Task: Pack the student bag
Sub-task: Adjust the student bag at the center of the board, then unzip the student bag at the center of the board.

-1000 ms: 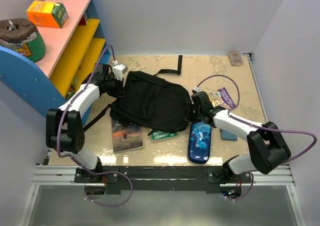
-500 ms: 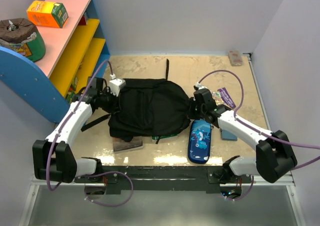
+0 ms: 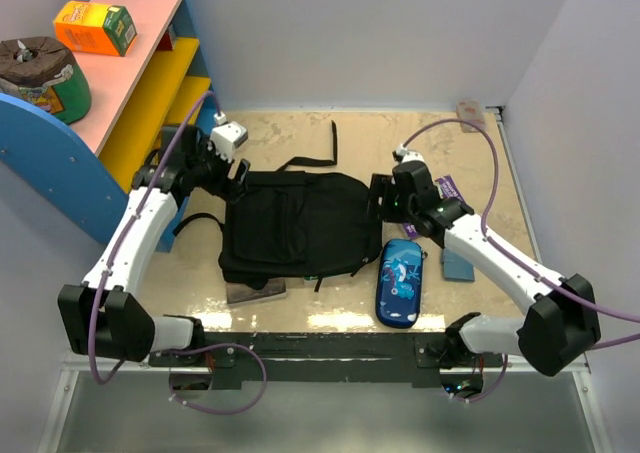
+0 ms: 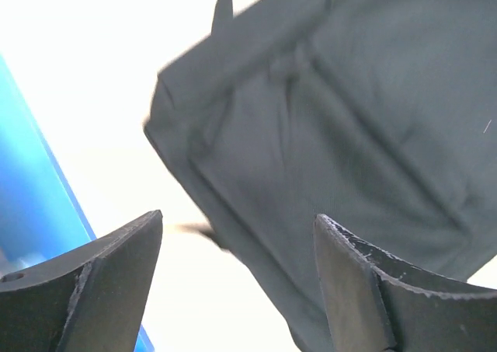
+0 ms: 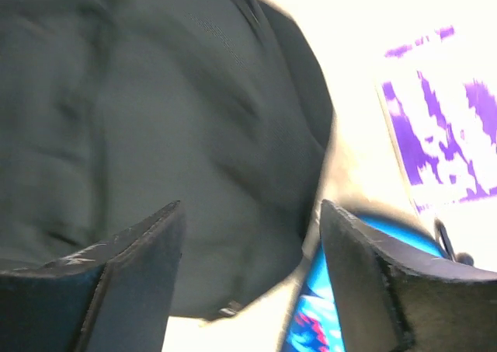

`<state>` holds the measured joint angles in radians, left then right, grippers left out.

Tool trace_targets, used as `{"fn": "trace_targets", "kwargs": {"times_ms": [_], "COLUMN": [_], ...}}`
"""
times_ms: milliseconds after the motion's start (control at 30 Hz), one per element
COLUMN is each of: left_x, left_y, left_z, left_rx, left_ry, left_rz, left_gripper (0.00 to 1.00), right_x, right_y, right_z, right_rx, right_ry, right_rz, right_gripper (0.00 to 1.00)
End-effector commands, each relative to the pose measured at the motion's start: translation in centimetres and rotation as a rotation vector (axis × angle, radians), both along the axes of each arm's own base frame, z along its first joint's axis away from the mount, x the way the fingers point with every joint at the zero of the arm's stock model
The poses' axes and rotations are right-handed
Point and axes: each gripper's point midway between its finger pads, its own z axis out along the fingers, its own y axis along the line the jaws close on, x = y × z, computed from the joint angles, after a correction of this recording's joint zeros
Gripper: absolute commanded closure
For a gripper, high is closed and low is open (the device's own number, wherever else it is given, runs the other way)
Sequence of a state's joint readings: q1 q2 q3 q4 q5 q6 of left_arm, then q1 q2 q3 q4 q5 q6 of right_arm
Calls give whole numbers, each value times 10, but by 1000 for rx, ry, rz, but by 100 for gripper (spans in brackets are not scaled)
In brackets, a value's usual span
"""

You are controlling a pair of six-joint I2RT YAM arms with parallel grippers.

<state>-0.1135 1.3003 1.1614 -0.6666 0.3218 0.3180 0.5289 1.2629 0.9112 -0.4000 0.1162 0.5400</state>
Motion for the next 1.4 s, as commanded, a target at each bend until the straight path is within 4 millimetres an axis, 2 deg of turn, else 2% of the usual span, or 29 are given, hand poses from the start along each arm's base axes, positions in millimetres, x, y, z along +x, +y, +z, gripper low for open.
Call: {"fn": "trace_targets", "kwargs": {"times_ms": [0, 33, 67, 100, 133, 167, 200, 233, 267, 300, 333, 400, 433, 533, 667, 700, 800, 833, 867, 900, 933, 1000, 1033, 1067, 1100, 1167, 1233, 1333, 1367], "left_x": [26, 36, 39, 44, 56, 60, 63, 67, 69, 73, 75, 74, 77, 75, 73, 74, 75, 75, 75, 73, 72, 66, 62, 55, 50, 45, 41, 40, 46], "left_y": [-27, -31, -38, -41, -45, -46, -47, -48, -49, -49, -50, -49, -49, -45, -38, -34, -32, -32, -33, -35, -37, -48, -53, -57, -67, -75, -83, -93, -93], "left_z": [10, 9, 6, -9, -6, -9, -19, -22, -24, -28, -26, -26, -22, -24, -31, -34, -41, -42, -43, -45, -46, -46, -47, -52, -53, -56, -59, -67, -72], "left_rx": [-71, -80, -99, -101, -108, -114, -108, -107, -110, -111, -114, -125, -126, -120, -137, -137, -131, -131, -138, -143, -149, -176, -175, -166, -160, -140, -136, -121, -106], "left_ry": [-43, -67, -72, -59, -118, -132, -124, -125, -118, -110, -119, -133, -162, -164, -149, -143, -134, -135, -134, -127, -126, -114, -114, -119, -128, -157, -152, -123, -119], "left_rz": [-101, -113, -146, -165, -180, -189, -203, -210, -215, -214, -216, -227, -226, -231, -240, -230, -231, -231, -237, -244, -249, -292, -315, -342, -377, -429, -473, -548, -561], "left_gripper": [17, 17, 17, 18, 18, 17, 16, 16, 16, 16, 16, 14, 13, 13, 15, 15, 16, 16, 16, 17, 18, 19, 20, 20, 20, 20, 20, 21, 21], "right_x": [32, 35, 33, 33, 36, 26, 26, 32, 21, 20, 22, 18, 21, 23, 24, 22, 21, 18, 18, 17, 10, 9, 3, 2, -3, -8, -15, -21, -22], "right_y": [37, 51, 76, 90, 104, 129, 145, 158, 178, 189, 199, 213, 219, 222, 209, 204, 196, 191, 192, 192, 190, 193, 192, 195, 193, 198, 195, 195, 196], "right_z": [64, 72, 69, 66, 74, 75, 52, 62, 54, 35, 38, 29, 17, -7, -29, -37, -30, -35, -25, -24, -32, -25, -33, -33, -41, -44, -52, -58, -59], "right_rx": [100, 123, 134, 132, 136, 137, 91, 79, 55, 10, 4, -24, -44, -101, -159, -169, -150, -157, -127, -110, -101, -46, -42, -18, -12, 31, 48, 84, 95], "right_ry": [-176, -192, -196, -196, -220, -225, -190, -220, -212, -185, -202, -202, -191, -169, -149, -146, -171, -166, -189, -193, -178, -200, -177, -181, -163, -154, -134, -118, -117], "right_rz": [29, 39, 85, 104, 111, 158, 181, 177, 215, 229, 234, 245, 242, 228, 186, 180, 155, 154, 150, 152, 176, 178, 196, 203, 212, 238, 239, 239, 241], "right_gripper": [30, 31, 31, 32, 32, 32, 32, 32, 31, 31, 30, 29, 29, 32, 44, 50, 61, 63, 67, 74, 79, 89, 97, 99, 100, 100, 100, 100, 100]}}
